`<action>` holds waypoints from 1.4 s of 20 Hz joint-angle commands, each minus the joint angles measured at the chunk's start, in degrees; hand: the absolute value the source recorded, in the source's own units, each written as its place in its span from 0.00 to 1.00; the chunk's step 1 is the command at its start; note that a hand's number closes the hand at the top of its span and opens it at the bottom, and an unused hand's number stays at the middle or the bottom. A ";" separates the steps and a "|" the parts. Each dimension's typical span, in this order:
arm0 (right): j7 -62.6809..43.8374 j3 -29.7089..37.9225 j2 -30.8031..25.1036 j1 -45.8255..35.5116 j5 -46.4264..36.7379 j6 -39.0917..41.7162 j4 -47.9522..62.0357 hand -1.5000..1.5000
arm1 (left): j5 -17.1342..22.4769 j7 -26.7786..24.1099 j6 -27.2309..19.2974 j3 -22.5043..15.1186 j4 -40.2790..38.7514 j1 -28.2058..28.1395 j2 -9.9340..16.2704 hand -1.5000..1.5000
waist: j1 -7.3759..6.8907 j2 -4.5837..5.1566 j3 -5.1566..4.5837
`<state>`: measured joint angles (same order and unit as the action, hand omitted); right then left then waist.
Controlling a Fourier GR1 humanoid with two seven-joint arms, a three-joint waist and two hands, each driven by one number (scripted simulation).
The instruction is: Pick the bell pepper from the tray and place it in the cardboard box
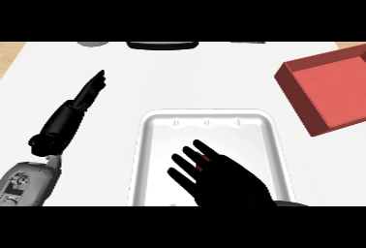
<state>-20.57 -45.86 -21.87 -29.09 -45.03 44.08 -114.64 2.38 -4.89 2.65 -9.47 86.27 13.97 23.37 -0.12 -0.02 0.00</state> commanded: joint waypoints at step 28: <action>16.69 2.90 11.07 4.37 -27.28 -10.65 25.01 0.00 | -5.73 1.85 8.69 9.22 2.17 -0.28 -3.98 0.50 | -0.12 0.03 0.00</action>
<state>-4.93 -43.75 -13.15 -23.80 -69.36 35.48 -94.55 -3.41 -4.33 9.80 -1.94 87.13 12.90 18.47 -0.11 0.00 0.00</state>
